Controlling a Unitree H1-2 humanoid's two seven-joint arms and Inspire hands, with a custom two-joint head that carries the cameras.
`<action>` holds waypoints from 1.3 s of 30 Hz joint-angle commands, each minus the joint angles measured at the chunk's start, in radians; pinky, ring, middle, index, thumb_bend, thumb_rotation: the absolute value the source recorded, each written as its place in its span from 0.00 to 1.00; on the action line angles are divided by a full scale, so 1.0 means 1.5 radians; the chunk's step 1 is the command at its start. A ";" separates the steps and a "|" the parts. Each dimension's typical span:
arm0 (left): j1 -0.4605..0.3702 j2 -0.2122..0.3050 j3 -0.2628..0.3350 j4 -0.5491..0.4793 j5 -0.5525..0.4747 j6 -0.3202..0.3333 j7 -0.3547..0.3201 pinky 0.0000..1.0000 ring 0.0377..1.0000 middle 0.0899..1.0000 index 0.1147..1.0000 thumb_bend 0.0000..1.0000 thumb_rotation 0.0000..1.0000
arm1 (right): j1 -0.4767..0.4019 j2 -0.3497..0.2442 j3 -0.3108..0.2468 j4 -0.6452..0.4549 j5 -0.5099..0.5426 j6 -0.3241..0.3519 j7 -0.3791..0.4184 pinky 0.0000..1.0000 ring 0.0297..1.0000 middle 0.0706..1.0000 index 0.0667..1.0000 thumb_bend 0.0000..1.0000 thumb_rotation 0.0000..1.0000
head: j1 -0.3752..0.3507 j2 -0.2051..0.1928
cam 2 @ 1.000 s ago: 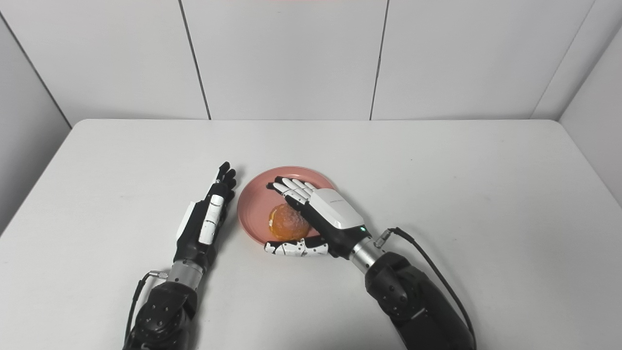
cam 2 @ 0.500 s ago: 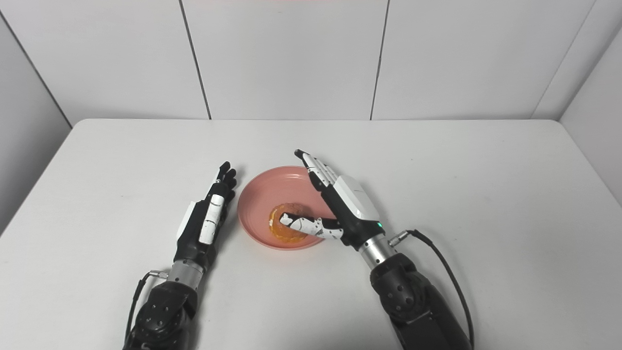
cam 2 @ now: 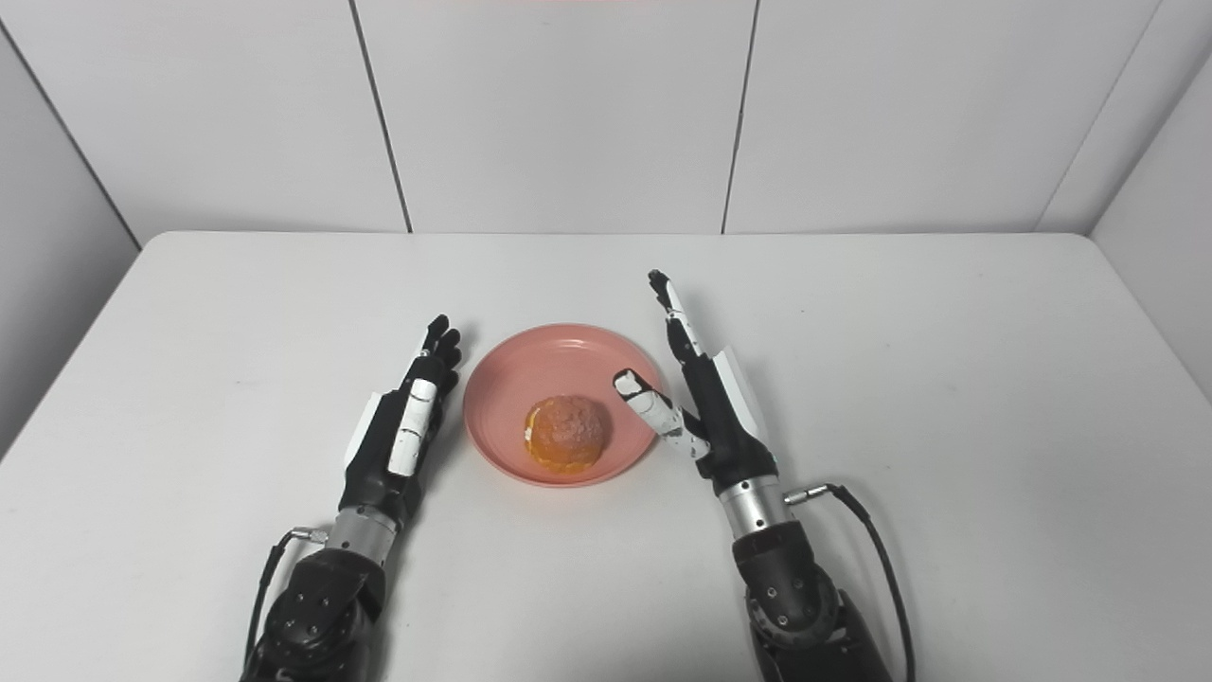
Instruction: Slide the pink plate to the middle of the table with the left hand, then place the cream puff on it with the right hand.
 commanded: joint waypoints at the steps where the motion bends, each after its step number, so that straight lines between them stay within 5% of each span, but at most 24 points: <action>1: 0.005 -0.011 -0.004 0.004 0.000 0.013 -0.004 1.00 1.00 1.00 1.00 0.71 1.00 | 0.002 0.011 -0.007 -0.038 0.001 0.035 0.000 0.93 0.99 1.00 1.00 0.69 1.00 | 0.000 -0.001; 15: 0.007 -0.011 0.006 -0.012 -0.009 0.026 -0.009 1.00 1.00 1.00 1.00 0.69 1.00 | 0.034 0.054 -0.030 -0.057 0.101 0.059 0.014 1.00 0.98 1.00 1.00 0.66 0.98 | 0.000 0.000; 25: 0.006 -0.015 0.017 -0.004 -0.011 0.010 -0.005 1.00 1.00 1.00 1.00 0.68 1.00 | 0.045 0.086 -0.052 -0.065 0.185 0.095 0.030 1.00 1.00 1.00 1.00 0.54 0.88 | -0.002 0.001; 39: 0.009 -0.027 0.033 0.004 -0.004 -0.017 0.013 1.00 1.00 1.00 1.00 0.69 1.00 | 0.033 0.086 -0.070 -0.043 0.231 0.135 0.035 1.00 1.00 1.00 1.00 0.59 0.91 | -0.003 0.002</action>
